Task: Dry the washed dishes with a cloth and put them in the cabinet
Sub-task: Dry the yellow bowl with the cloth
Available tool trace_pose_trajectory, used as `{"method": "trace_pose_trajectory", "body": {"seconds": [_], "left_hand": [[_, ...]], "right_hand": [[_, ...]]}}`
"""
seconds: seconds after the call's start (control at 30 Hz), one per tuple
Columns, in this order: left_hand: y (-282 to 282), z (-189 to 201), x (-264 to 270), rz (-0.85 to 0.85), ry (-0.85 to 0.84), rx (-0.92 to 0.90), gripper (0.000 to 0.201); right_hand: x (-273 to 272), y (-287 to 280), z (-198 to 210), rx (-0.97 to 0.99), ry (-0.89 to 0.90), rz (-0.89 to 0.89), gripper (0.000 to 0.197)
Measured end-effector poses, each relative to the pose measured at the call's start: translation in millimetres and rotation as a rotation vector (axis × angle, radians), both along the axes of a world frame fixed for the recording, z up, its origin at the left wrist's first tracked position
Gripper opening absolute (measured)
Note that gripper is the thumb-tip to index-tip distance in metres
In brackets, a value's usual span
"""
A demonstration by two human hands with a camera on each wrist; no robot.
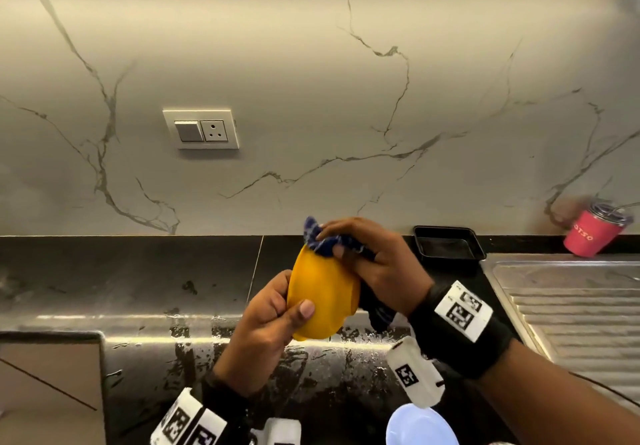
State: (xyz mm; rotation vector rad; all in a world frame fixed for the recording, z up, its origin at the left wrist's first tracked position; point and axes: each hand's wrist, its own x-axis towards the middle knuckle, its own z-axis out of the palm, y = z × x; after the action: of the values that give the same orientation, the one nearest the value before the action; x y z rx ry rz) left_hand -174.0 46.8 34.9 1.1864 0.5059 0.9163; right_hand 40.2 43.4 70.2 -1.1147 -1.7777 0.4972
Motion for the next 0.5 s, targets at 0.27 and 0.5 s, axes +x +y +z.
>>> {"method": "trace_pose_trajectory", "body": {"seconds": [0.27, 0.5], "left_hand": [[13.1, 10.4, -9.1, 0.147, -0.364, -0.231, 0.042], [17.7, 8.5, -6.2, 0.13, -0.352, -0.322, 0.075]], "right_hand": [[-6.4, -5.2, -13.3, -0.216, 0.514, -0.048, 0.025], [-15.7, 0.1, 0.2, -0.093, 0.466, -0.041, 0.025]]}}
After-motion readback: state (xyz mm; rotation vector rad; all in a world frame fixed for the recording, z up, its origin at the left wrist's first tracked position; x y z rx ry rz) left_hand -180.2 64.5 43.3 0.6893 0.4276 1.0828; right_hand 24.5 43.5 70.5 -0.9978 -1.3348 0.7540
